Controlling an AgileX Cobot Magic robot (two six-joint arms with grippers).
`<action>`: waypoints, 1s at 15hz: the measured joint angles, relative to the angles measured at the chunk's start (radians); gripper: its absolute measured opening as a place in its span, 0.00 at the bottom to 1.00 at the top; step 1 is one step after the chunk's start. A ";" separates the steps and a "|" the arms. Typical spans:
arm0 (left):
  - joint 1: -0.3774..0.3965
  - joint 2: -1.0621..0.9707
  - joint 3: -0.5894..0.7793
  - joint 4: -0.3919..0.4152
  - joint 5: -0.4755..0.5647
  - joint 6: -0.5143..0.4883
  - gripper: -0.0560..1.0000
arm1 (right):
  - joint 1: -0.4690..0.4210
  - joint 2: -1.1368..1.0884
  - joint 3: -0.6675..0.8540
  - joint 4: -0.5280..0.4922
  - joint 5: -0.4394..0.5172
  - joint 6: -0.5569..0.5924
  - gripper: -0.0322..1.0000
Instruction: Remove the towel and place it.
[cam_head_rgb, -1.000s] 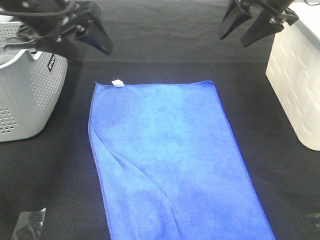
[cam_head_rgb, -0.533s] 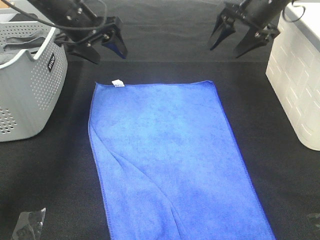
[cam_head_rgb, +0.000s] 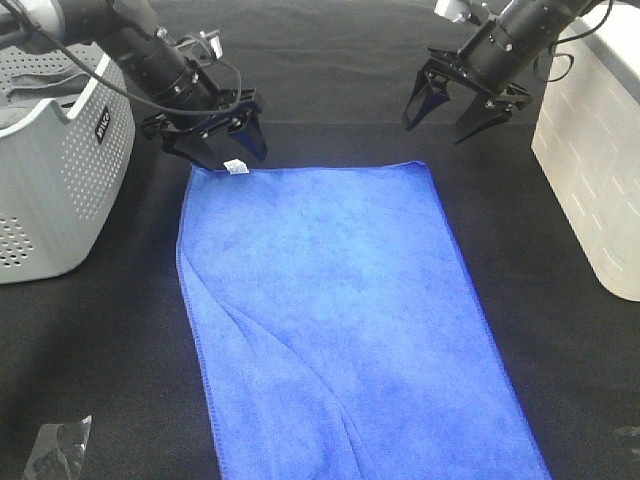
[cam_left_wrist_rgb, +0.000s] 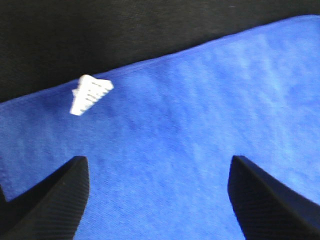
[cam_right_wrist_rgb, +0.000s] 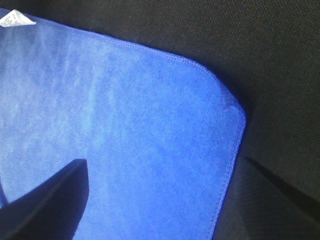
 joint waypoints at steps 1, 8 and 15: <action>0.003 0.012 -0.002 0.004 0.000 -0.004 0.75 | 0.000 0.014 -0.010 0.000 0.000 -0.004 0.80; 0.070 0.036 -0.004 0.032 0.032 -0.038 0.75 | 0.000 0.106 -0.056 -0.005 0.000 -0.014 0.80; 0.093 0.084 -0.010 0.001 0.023 -0.025 0.75 | -0.001 0.151 -0.061 -0.033 -0.001 -0.025 0.80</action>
